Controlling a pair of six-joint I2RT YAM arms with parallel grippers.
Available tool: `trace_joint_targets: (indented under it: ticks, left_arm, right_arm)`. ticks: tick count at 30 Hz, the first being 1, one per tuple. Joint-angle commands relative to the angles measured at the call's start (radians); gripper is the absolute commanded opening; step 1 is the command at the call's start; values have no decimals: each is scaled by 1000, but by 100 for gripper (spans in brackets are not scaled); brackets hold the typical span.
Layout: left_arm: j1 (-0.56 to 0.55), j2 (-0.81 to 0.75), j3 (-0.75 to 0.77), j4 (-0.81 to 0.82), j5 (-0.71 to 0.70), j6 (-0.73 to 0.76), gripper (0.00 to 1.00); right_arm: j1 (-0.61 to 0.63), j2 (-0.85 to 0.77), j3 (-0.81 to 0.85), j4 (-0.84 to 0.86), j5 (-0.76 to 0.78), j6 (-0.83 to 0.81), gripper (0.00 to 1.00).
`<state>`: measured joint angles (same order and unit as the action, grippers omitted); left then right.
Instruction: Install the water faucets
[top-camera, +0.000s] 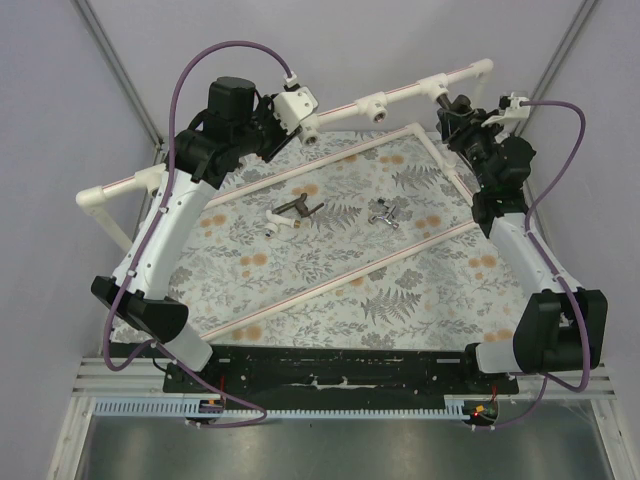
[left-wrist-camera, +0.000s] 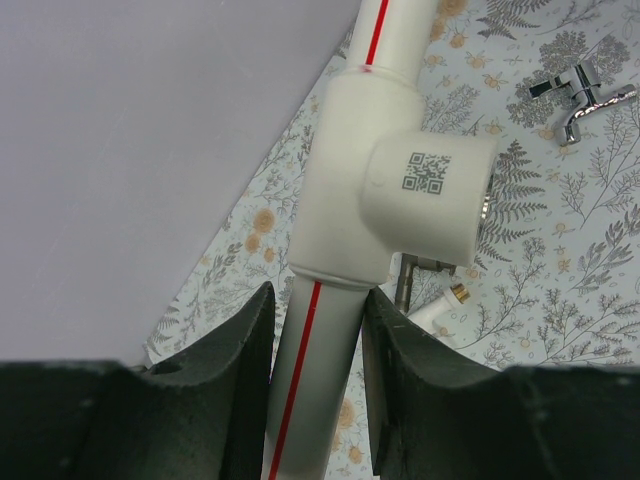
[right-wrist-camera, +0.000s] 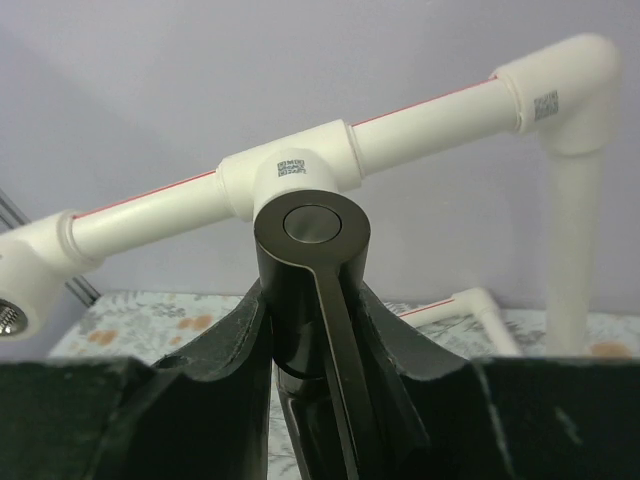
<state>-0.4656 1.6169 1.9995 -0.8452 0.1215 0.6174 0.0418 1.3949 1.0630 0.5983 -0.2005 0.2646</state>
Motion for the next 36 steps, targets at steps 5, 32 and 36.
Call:
trace_joint_targets:
  ticks: [5, 32, 36]
  left_arm:
    - [-4, -6, -1, -18, 29, -140, 2]
    - [-5, 5, -16, 14, 44, -146, 2]
    - [-5, 5, -8, 23, 40, -148, 2]
  right_arm:
    - [-6, 12, 126, -311, 76, 398, 0]
    - [-80, 138, 40, -197, 18, 1329, 0]
    - [-80, 151, 23, -140, 12, 1380, 0]
